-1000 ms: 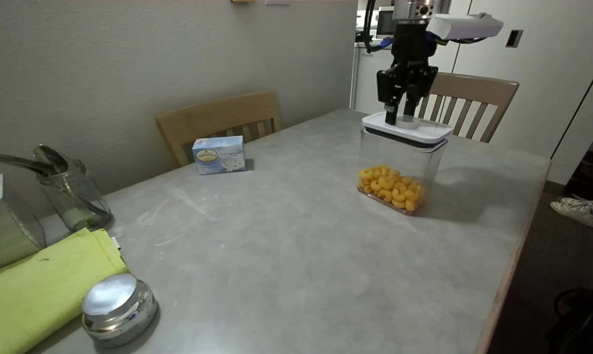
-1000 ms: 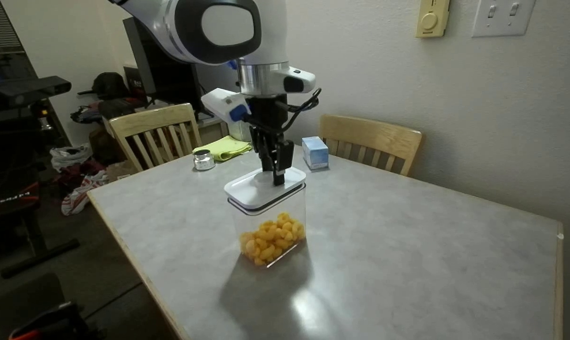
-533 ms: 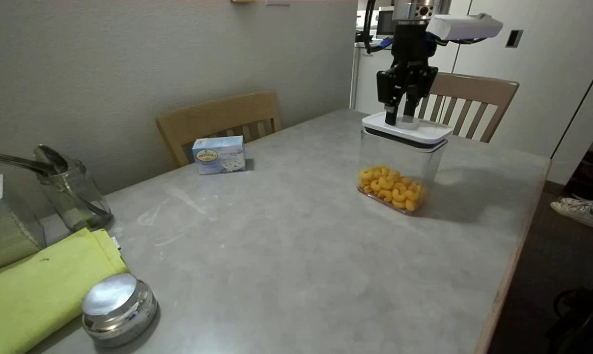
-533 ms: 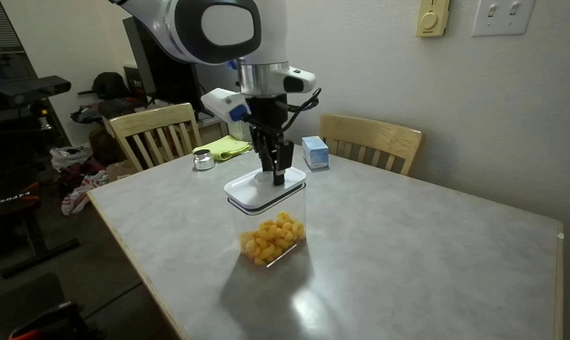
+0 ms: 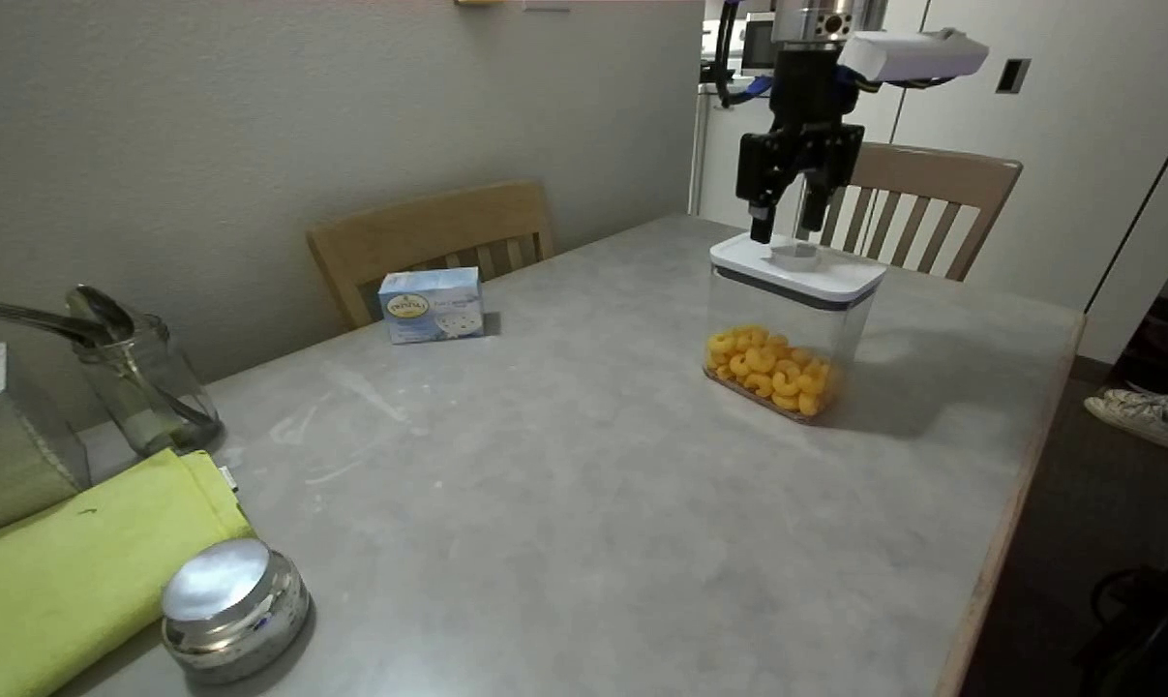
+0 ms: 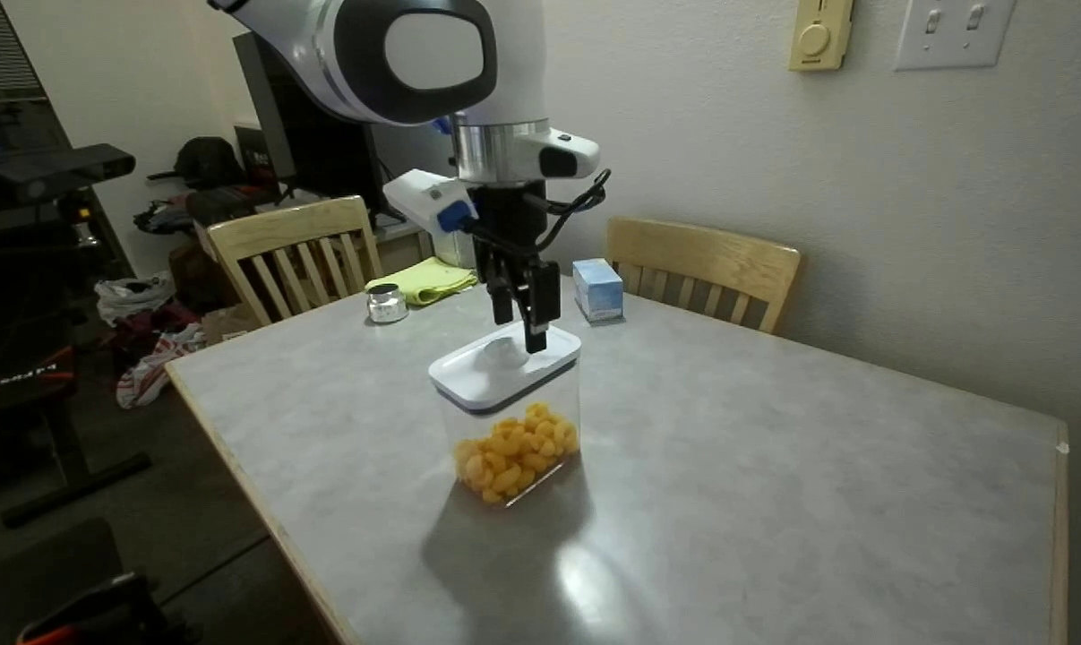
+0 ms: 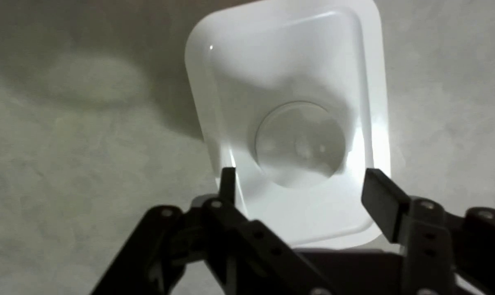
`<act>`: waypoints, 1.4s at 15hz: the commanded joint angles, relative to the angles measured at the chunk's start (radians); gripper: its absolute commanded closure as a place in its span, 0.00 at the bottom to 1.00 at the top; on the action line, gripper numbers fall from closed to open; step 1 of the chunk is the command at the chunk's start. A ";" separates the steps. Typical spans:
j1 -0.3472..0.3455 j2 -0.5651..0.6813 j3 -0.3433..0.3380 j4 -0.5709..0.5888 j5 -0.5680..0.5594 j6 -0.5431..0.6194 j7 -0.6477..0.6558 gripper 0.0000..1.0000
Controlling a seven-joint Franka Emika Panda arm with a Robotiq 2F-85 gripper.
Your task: Put the white lid on top of the food container
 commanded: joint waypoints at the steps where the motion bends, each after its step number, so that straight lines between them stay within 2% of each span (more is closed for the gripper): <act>1: -0.011 0.017 0.006 0.023 -0.009 0.000 -0.004 0.00; 4: -0.007 0.009 0.006 0.027 -0.017 -0.006 0.003 0.00; 6: -0.006 0.007 0.006 0.031 -0.019 -0.009 0.006 0.27; 16: 0.007 -0.007 0.024 0.041 -0.001 -0.063 0.023 0.97; 21: 0.020 -0.027 0.026 0.023 -0.023 -0.089 0.081 1.00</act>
